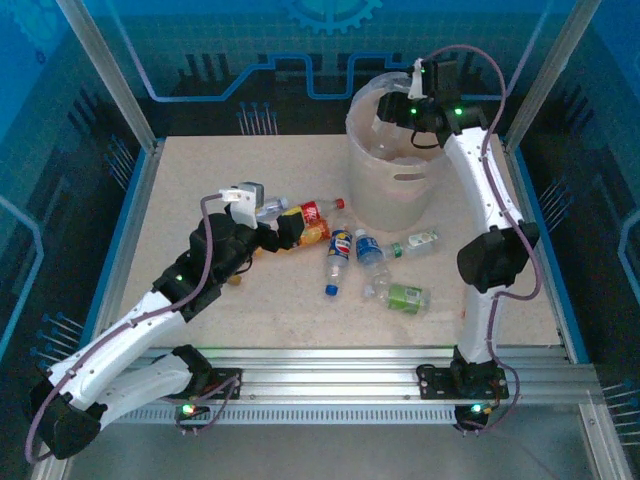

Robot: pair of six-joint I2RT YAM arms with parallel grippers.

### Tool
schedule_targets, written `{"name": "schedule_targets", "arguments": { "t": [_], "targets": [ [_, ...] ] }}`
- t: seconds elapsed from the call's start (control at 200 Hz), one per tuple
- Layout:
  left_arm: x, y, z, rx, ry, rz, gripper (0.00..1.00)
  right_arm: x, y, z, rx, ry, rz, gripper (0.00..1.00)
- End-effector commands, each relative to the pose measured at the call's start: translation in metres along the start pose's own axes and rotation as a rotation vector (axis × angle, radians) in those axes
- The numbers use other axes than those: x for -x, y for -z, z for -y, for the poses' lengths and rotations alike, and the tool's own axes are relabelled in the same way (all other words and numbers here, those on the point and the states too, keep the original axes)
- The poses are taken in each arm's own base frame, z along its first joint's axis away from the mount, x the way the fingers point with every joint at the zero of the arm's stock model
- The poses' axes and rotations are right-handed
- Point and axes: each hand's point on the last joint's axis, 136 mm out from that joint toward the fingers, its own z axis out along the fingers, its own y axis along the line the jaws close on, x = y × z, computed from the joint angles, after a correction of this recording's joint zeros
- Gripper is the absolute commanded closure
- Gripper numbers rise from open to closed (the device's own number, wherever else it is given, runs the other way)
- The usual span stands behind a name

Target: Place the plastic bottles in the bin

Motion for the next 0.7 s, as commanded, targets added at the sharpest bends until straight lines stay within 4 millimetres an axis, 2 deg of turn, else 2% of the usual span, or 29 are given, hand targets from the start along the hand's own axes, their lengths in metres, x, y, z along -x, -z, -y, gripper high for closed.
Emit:
{"name": "schedule_targets", "arguments": {
  "t": [0.0, 0.19, 0.415, 0.595, 0.695],
  "targets": [
    [0.001, 0.003, -0.009, 0.035, 0.024, 0.01, 0.01, -0.013, -0.015, 0.003, 0.044, -0.065, -0.061, 0.58],
    [-0.001, 0.003, -0.013, 0.05, 0.027, 0.004, 0.01, -0.033, -0.033, 0.004, 0.097, -0.117, -0.145, 0.57],
    [-0.004, 0.001, -0.016, 0.064, 0.029, -0.004, 0.01, -0.057, -0.045, 0.006, 0.147, -0.156, -0.253, 0.55],
    [-0.007, 0.0, -0.019, 0.076, 0.029, -0.02, 0.01, -0.077, -0.053, 0.018, 0.108, -0.151, -0.318, 0.49],
    [-0.009, -0.002, -0.022, 0.096, 0.028, -0.035, 0.01, -0.086, -0.057, 0.021, 0.097, -0.147, -0.349, 0.43]
  ]
}}
